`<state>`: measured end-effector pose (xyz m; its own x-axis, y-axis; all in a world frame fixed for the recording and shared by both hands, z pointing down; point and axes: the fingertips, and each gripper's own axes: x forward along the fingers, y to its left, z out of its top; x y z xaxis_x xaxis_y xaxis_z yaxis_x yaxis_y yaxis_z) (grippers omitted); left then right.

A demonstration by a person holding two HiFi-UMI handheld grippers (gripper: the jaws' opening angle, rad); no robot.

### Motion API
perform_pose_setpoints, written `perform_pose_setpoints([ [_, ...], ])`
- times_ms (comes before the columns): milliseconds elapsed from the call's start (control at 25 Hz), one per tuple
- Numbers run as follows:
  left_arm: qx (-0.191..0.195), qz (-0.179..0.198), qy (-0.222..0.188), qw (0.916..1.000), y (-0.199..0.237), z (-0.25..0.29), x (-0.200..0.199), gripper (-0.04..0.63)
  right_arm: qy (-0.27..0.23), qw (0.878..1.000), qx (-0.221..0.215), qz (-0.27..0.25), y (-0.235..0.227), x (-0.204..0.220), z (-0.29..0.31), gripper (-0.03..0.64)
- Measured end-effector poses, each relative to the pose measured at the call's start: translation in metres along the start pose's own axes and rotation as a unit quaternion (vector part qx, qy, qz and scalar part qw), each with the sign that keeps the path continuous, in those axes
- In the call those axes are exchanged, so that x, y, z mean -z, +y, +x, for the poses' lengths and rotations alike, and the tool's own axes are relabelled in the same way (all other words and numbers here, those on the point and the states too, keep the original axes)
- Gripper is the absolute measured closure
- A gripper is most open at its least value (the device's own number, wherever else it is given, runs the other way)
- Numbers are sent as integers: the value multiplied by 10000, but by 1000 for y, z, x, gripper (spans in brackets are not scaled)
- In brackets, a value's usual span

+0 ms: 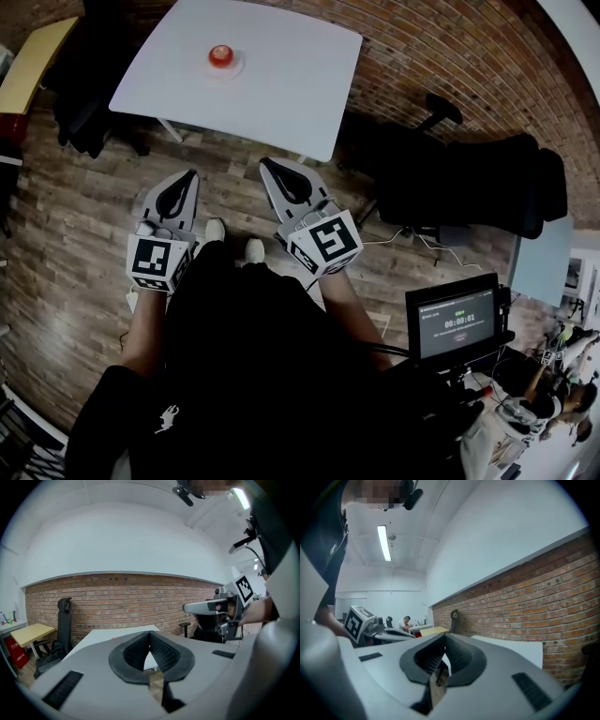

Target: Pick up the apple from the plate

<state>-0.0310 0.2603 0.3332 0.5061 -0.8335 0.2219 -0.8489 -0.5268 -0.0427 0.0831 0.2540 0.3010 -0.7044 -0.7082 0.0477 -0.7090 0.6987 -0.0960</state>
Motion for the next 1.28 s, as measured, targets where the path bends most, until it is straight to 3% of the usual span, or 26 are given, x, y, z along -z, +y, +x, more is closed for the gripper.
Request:
perform_pose_setpoints([
  [200,-186,40,-50,9998,9,-4,-4,589,29,10000,-62,-49,2,-2,3,614],
  [720,-195,46,14,9998,43,22,7,589,124,9998,-150,-100,-8,3,47,614],
  [1280,369,-64,-101,9992,96,74,-11,589,116,9997,131,-145,-38,-13,111,614],
])
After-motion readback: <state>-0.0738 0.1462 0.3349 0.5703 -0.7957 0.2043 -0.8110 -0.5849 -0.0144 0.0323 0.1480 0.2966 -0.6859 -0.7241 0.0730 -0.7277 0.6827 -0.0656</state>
